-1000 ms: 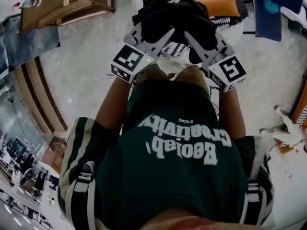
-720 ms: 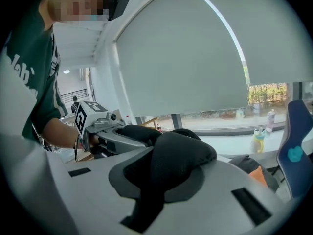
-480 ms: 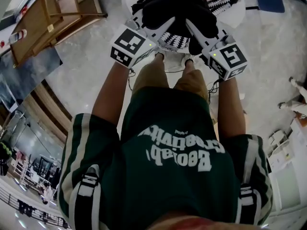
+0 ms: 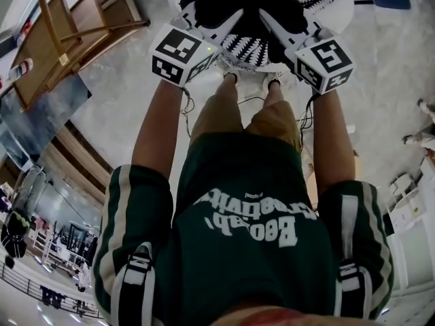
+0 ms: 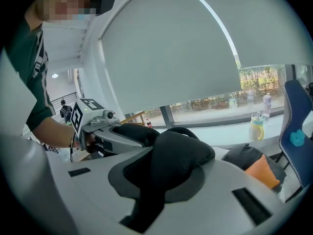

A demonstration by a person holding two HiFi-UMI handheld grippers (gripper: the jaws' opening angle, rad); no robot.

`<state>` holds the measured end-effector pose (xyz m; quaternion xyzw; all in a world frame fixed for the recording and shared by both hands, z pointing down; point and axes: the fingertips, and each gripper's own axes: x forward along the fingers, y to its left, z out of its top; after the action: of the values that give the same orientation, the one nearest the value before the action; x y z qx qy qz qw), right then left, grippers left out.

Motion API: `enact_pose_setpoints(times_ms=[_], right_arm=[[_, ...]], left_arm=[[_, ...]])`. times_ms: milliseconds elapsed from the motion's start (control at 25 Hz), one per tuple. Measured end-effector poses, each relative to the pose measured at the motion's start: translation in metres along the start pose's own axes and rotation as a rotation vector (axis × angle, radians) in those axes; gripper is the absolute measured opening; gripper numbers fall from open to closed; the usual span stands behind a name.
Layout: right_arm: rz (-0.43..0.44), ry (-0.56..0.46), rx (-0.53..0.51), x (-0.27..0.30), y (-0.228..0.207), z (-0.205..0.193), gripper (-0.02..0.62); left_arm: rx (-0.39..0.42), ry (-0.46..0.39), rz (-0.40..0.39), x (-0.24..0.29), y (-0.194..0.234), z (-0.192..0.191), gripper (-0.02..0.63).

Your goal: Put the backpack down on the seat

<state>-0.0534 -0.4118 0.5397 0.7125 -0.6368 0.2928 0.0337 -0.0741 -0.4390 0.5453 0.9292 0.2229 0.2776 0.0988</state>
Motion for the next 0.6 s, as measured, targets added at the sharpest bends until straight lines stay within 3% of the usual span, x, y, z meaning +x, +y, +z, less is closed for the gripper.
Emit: enact_pose_setpoints(times_ms=[280,480,600], right_arm=[[-0.027,0.000,0.006,0.043,-0.061,-0.017,0.063],[-0.058,0.103,0.044,0.085,-0.097,-0.082,0.071],[-0.120,0.159,0.070,0.096,-0.107,-0.112,0.095]], left_arm=[[-0.017,-0.023,0.006,0.051,0.049,-0.011,0.071],[-0.104,0.030,0.050,0.096,0.082,-0.065,0.084],[-0.139,0.043,0.099,0.108,0.095,-0.091,0.109]])
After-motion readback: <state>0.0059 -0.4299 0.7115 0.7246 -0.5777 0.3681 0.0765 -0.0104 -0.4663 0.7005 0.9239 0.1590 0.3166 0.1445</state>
